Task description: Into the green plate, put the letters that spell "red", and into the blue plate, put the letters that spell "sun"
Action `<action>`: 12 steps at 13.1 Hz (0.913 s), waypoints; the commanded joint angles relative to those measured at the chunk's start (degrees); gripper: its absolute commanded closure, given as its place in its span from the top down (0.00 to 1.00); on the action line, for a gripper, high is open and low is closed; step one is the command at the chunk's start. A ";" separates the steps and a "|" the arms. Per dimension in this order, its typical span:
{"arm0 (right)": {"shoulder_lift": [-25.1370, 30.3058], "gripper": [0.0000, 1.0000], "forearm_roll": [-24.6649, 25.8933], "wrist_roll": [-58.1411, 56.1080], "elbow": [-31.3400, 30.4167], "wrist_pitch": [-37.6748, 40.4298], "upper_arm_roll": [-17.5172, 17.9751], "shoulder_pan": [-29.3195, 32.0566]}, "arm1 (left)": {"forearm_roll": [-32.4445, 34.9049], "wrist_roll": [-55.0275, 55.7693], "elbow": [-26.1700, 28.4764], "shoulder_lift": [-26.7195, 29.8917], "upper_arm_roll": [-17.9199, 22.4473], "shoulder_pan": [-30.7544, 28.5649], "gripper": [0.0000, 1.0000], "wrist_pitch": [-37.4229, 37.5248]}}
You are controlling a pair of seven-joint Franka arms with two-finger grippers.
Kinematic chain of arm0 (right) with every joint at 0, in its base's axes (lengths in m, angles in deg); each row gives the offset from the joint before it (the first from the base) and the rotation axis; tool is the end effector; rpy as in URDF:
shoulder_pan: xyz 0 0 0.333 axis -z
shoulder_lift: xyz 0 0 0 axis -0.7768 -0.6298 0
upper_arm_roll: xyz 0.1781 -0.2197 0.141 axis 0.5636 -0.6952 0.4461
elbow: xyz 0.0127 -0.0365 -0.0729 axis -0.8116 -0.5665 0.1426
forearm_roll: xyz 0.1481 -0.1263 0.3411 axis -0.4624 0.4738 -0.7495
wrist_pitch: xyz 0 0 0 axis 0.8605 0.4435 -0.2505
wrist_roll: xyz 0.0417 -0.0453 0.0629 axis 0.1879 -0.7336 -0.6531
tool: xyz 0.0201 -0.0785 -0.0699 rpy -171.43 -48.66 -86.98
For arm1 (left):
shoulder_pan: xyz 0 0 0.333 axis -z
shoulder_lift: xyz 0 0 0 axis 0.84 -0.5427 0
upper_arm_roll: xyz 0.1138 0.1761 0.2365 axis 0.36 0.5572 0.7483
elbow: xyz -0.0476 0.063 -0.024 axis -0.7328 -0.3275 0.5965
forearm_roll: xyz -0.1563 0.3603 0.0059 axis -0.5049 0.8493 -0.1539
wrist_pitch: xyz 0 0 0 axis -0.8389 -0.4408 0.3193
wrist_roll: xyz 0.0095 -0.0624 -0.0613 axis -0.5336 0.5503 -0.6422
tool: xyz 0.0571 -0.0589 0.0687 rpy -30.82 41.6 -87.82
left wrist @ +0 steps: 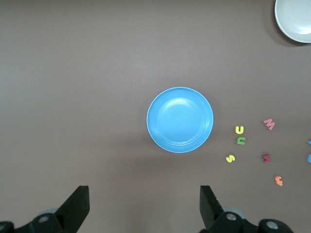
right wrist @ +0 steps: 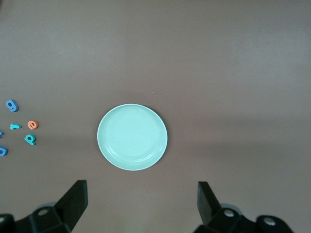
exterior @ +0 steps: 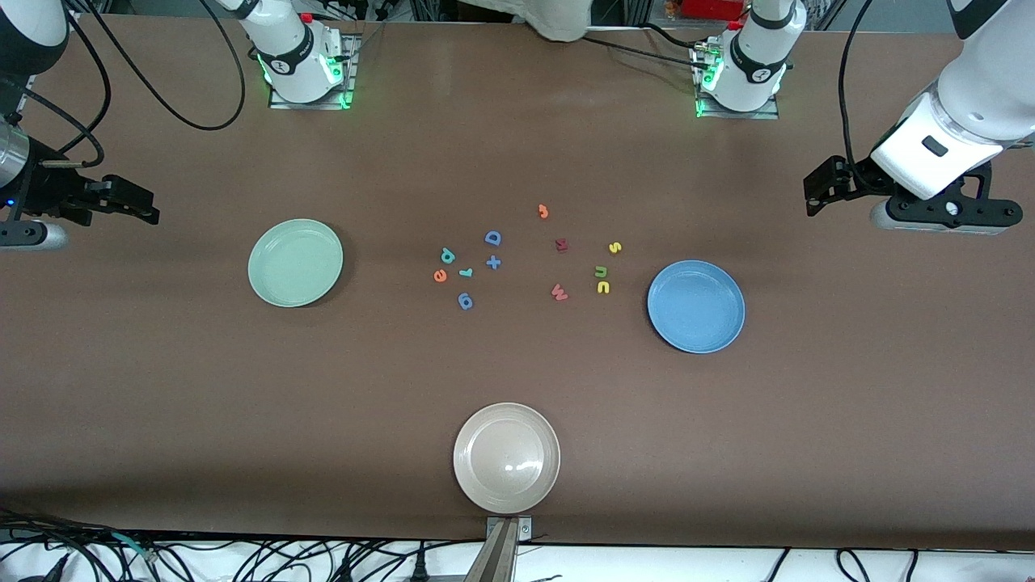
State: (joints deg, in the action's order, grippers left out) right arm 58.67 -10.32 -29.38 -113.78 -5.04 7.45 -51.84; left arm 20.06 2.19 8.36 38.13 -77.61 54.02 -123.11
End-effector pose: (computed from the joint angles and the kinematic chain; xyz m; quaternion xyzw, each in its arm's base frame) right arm 0.5791 -0.0069 0.5683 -0.9992 -0.0149 0.0374 0.0044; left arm 0.5634 -0.0965 0.6062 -0.9995 0.0254 0.0137 0.0108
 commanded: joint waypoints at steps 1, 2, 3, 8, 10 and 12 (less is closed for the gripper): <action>-0.96 1.00 0.26 0.39 1.62 0.92 -0.21 -0.10 | 1.29 -0.53 1.45 1.50 -0.23 -0.40 1.00 -0.11; -1.14 1.00 0.26 0.30 1.62 1.01 -0.21 -0.18 | 1.29 -0.53 1.45 1.50 -0.23 -0.40 1.00 -0.11; -1.14 1.00 0.26 0.30 1.62 1.27 -0.21 -0.18 | 1.29 -0.53 1.45 1.50 -0.23 -0.40 1.00 -0.11; -1.23 1.00 0.09 0.39 1.62 1.45 -0.21 -0.10 | 1.29 -0.01 1.45 1.50 -0.23 -0.32 1.00 -0.11; -1.31 1.00 0.09 0.30 1.70 1.45 -0.21 -0.10 | 1.29 -0.09 1.45 1.50 -0.23 -0.32 1.00 -0.03; -1.31 1.00 0.09 0.30 1.62 1.45 -0.39 0.17 | 1.29 -0.09 1.45 1.50 -0.23 -0.32 1.00 -0.03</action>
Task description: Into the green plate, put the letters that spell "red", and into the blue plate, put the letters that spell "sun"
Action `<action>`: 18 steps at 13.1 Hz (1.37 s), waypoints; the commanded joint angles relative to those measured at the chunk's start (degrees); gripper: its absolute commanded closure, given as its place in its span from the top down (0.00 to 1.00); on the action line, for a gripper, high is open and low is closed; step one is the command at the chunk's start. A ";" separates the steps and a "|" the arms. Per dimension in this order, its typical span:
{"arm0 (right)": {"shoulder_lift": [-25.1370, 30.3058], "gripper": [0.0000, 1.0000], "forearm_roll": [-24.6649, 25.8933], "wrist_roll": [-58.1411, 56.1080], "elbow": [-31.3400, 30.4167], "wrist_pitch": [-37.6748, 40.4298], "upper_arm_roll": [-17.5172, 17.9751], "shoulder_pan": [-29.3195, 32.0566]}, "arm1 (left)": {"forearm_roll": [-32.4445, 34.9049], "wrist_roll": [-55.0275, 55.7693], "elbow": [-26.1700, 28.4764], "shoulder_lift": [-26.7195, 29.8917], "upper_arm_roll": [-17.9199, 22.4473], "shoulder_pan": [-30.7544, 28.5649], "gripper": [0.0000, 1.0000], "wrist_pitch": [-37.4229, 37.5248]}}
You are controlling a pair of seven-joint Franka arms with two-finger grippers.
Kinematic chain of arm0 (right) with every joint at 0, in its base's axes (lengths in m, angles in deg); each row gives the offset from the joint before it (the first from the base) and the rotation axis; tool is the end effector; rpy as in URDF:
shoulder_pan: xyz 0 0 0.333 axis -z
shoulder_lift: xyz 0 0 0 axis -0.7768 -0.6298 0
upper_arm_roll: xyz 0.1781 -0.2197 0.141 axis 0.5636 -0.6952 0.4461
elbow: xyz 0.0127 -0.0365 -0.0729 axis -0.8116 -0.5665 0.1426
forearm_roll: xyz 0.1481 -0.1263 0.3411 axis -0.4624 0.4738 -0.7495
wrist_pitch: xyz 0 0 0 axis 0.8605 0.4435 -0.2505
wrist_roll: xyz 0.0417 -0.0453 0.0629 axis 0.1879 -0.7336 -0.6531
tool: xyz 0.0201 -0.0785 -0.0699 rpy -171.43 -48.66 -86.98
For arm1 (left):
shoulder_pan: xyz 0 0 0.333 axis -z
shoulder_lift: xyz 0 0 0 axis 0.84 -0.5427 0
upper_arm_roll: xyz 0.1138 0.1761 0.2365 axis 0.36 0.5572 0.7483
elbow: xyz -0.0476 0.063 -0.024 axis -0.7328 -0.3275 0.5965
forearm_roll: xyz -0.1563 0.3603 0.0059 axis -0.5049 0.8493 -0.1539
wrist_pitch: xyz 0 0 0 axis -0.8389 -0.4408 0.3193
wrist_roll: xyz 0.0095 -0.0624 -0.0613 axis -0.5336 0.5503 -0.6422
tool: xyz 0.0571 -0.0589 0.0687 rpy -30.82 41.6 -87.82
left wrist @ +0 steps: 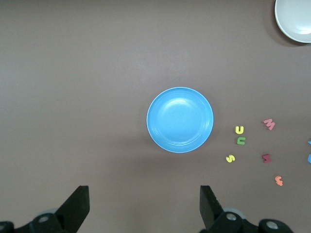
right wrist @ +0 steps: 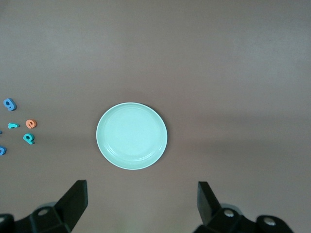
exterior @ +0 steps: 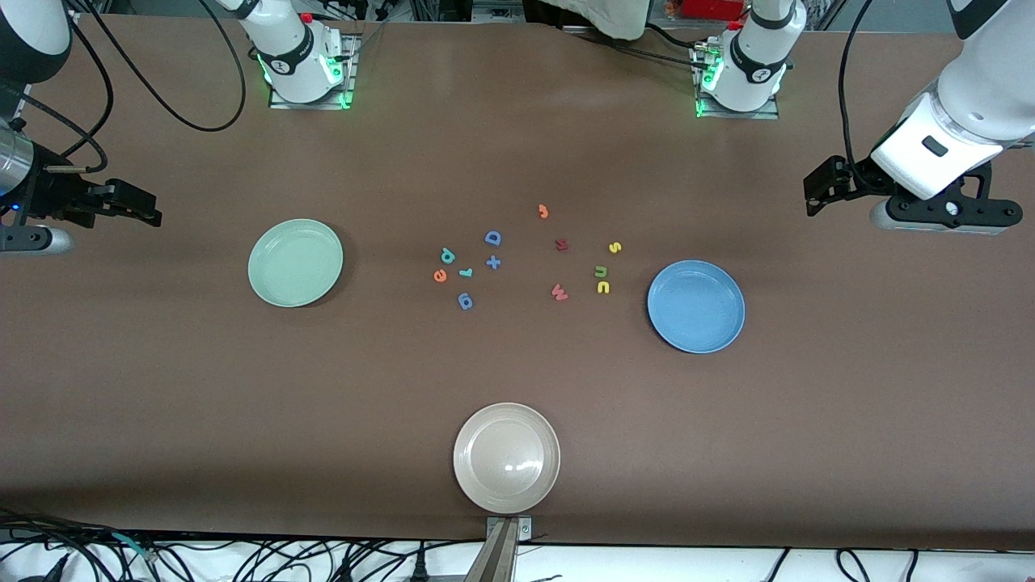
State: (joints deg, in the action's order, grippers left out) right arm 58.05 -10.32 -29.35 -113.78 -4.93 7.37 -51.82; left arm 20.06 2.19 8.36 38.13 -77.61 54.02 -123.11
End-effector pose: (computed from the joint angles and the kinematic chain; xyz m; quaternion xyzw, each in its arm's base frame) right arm 0.5814 -0.0078 0.5619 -0.9989 -0.0138 0.0438 0.0044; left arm 0.5634 -0.0965 0.6062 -0.9995 0.0254 0.0137 0.0108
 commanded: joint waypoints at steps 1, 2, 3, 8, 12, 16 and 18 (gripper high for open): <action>-0.70 1.00 0.09 0.28 1.70 1.33 -0.31 0.24 | 1.29 -0.09 1.44 1.50 -0.23 -0.31 1.00 -0.03; -0.70 1.00 0.09 0.28 1.70 1.33 -0.31 0.24 | 1.29 -0.09 1.44 1.50 -0.23 -0.31 1.00 -0.03; -0.70 1.00 0.09 0.28 1.70 1.24 -0.31 0.15 | 1.29 -0.09 1.44 1.50 -0.23 -0.31 1.00 -0.03; -0.70 1.00 0.26 0.37 1.71 1.24 -0.31 0.24 | 0.59 -0.18 1.36 1.41 -0.23 -0.40 1.00 -0.12; -1.66 1.00 0.26 0.28 1.70 1.24 -0.31 0.24 | 0.59 -0.44 1.44 1.41 -0.05 -0.40 1.00 -0.12; -2.02 1.00 0.35 0.28 1.70 1.24 -0.31 0.24 | 0.59 -0.62 1.44 1.50 -0.23 -0.93 1.00 -0.03; -2.02 1.00 0.26 0.19 1.62 1.59 -0.31 0.24 | 0.59 -0.53 1.44 1.50 -0.32 -0.93 1.00 -0.03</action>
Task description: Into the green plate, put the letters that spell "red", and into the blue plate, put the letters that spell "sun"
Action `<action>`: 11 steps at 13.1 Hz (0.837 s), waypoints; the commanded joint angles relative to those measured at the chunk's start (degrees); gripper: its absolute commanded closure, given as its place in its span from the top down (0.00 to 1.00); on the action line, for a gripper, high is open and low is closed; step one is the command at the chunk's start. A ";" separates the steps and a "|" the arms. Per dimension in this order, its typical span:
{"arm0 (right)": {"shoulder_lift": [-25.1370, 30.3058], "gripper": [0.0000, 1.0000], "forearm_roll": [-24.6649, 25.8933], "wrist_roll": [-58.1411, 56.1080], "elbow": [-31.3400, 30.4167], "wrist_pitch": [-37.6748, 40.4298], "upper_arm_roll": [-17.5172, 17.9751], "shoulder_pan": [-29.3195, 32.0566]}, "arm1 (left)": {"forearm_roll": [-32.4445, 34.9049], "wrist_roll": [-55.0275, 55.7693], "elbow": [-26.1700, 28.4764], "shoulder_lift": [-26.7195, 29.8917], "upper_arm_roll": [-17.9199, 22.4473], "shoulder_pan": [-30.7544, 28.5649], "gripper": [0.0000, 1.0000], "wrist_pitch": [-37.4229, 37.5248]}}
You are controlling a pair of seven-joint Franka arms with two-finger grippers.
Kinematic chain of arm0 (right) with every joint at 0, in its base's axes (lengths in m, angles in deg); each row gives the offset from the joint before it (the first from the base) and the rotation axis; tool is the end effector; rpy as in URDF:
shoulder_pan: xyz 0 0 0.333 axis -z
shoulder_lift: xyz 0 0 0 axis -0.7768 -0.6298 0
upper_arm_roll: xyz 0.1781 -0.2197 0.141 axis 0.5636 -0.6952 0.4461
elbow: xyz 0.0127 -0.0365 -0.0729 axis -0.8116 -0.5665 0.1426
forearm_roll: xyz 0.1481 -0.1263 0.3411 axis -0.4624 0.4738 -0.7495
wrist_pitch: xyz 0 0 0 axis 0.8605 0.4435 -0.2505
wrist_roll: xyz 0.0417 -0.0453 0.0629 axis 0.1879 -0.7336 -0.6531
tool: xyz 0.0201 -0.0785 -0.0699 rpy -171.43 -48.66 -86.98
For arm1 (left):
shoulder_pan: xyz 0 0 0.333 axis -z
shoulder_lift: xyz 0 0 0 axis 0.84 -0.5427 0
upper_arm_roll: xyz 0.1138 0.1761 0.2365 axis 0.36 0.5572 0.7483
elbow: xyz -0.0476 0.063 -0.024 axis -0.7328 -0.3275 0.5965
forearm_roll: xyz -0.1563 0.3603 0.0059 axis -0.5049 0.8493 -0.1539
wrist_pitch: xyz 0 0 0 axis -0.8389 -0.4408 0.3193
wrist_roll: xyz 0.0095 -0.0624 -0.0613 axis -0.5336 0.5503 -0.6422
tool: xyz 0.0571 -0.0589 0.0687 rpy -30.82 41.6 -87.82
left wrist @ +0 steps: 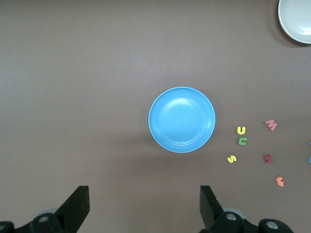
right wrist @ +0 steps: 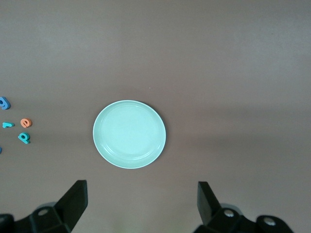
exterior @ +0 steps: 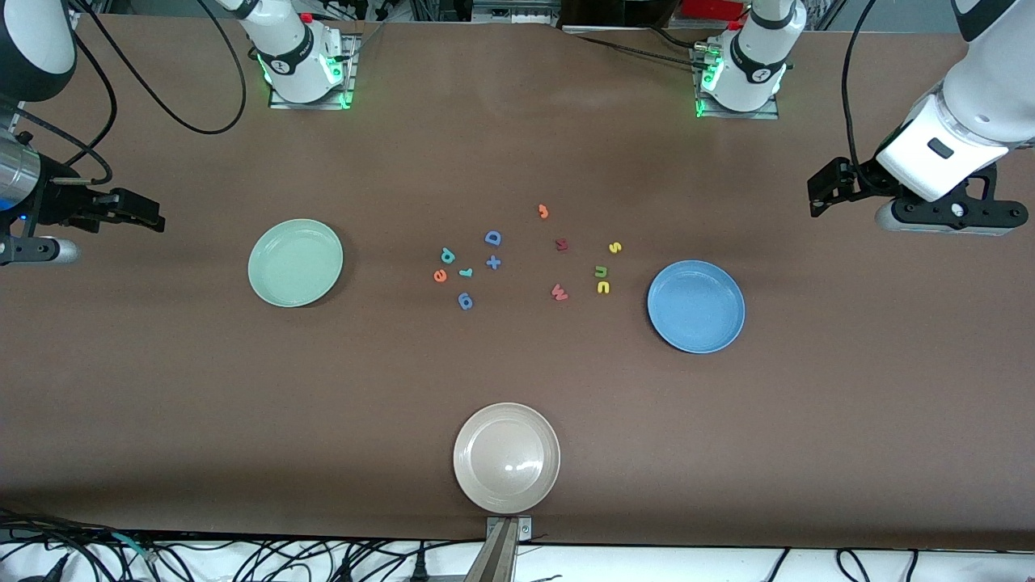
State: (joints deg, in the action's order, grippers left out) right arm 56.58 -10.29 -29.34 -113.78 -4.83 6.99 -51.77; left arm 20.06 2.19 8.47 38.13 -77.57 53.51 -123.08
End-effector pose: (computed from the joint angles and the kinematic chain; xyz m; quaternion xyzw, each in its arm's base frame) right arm 0.5868 -0.0120 0.5468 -0.9983 -0.0099 0.0575 0.0039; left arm 0.5642 -0.0911 0.6052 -0.9996 0.0206 0.0150 0.0109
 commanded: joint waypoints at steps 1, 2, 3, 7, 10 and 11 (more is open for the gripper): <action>-0.54 1.00 0.15 0.26 1.70 1.59 0.07 0.18 | 0.59 -0.62 1.34 1.50 -0.44 -0.42 1.00 -0.06; -0.54 1.00 0.15 0.18 1.70 1.59 0.16 0.18 | 0.59 -0.62 1.34 1.50 -0.44 -0.42 1.00 -0.06; -0.54 1.00 0.15 0.26 1.62 1.59 0.16 0.10 | 0.59 -0.62 1.34 1.50 -0.44 -0.42 1.00 -0.06; -0.54 1.00 0.15 0.35 1.44 1.59 0.16 0.18 | 0.59 -0.62 1.25 1.41 -0.44 -0.42 1.00 -0.06; -0.89 1.00 0.15 0.35 1.26 1.68 0.16 0.18 | 0.59 -0.44 1.16 1.32 -0.44 -0.42 1.00 -0.06; -0.89 1.00 0.15 0.44 1.26 1.68 0.16 0.18 | 0.59 -0.27 1.25 1.41 -0.44 -0.42 1.00 -0.06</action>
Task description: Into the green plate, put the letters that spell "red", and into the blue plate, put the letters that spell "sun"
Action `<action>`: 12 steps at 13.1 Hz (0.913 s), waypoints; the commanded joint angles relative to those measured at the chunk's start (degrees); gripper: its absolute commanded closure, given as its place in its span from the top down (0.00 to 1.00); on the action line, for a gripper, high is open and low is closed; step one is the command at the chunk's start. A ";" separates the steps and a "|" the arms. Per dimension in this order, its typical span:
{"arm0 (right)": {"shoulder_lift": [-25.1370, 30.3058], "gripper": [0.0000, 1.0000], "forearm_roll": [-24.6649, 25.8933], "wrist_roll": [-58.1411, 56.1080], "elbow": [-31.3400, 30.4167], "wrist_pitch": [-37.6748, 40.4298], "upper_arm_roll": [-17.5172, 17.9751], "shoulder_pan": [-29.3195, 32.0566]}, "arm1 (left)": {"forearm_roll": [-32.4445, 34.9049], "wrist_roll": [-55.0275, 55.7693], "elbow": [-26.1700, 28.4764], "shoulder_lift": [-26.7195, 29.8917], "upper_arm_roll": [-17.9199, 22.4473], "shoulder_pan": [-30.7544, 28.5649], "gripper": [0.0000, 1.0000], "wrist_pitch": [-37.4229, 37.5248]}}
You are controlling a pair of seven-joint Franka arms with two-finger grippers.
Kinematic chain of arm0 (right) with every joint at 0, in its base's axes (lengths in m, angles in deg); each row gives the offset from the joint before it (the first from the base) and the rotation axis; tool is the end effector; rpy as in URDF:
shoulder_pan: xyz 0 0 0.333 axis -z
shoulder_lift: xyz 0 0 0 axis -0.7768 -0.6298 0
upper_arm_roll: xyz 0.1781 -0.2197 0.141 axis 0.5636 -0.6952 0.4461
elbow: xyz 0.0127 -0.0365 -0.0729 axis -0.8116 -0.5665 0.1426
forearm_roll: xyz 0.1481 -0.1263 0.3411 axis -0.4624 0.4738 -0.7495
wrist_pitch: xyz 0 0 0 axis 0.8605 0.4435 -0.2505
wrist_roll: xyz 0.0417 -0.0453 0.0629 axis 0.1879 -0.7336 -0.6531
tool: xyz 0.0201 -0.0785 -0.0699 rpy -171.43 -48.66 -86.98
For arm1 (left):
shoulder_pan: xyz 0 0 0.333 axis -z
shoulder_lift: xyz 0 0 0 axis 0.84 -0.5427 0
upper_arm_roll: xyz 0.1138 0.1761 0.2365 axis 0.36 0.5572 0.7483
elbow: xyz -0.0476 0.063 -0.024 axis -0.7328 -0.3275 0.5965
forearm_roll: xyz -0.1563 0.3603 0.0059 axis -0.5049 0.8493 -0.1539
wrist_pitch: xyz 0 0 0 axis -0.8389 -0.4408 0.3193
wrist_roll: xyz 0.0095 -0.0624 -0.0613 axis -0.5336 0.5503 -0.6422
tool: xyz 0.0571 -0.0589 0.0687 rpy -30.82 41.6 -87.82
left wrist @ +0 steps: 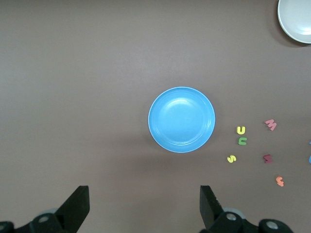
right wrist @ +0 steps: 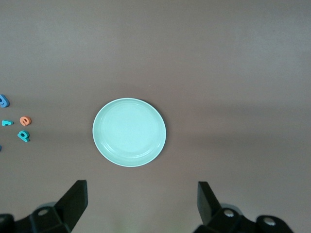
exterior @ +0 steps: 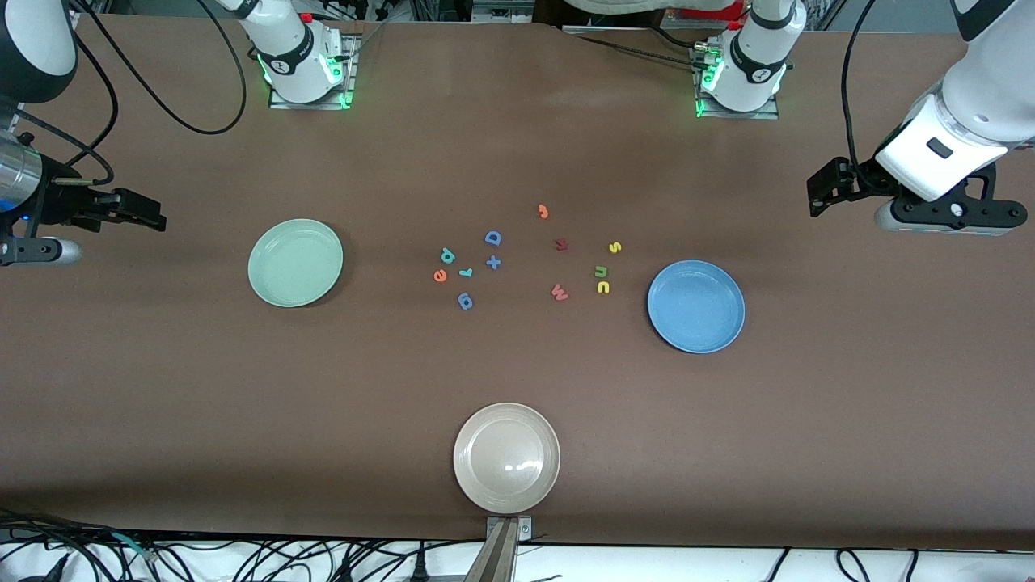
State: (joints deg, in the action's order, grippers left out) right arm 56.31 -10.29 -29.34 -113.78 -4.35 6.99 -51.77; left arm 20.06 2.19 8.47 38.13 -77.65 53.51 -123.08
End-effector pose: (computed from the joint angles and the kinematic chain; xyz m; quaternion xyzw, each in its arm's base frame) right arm 0.5868 -0.0120 0.5434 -0.9979 -0.0099 0.0640 0.0041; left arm 0.5641 -0.0919 0.6053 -0.9996 0.0213 0.0149 0.0109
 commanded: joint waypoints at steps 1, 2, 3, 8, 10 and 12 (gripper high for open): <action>-0.63 1.00 0.15 0.44 1.26 1.20 0.16 0.18 | 0.59 -0.27 1.34 1.41 -0.37 -0.42 1.00 -0.06; -0.63 1.00 0.15 0.44 1.09 1.20 0.16 0.18 | 0.59 -0.27 1.25 1.41 -0.37 -0.42 1.00 -0.06; -0.63 1.00 0.15 0.44 0.83 1.20 0.16 0.18 | 0.59 -0.27 1.34 1.41 -0.37 -0.42 1.00 -0.06; -0.63 1.00 0.15 0.44 0.56 1.20 0.16 0.18 | 0.59 0.43 1.34 1.32 -0.37 -0.42 1.00 -0.06; -0.63 1.00 0.15 0.44 0.39 1.20 0.07 0.18 | 0.59 0.61 1.34 1.15 -0.37 -0.33 1.00 -0.14; -0.63 1.00 0.15 0.44 0.21 1.20 0.16 0.18 | 0.59 2.19 1.25 1.15 -0.45 -0.25 1.00 -0.15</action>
State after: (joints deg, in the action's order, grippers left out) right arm 55.69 -10.29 -29.32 -113.79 -3.96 6.99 -51.77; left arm 20.06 2.96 8.61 38.13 -77.66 53.51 -123.08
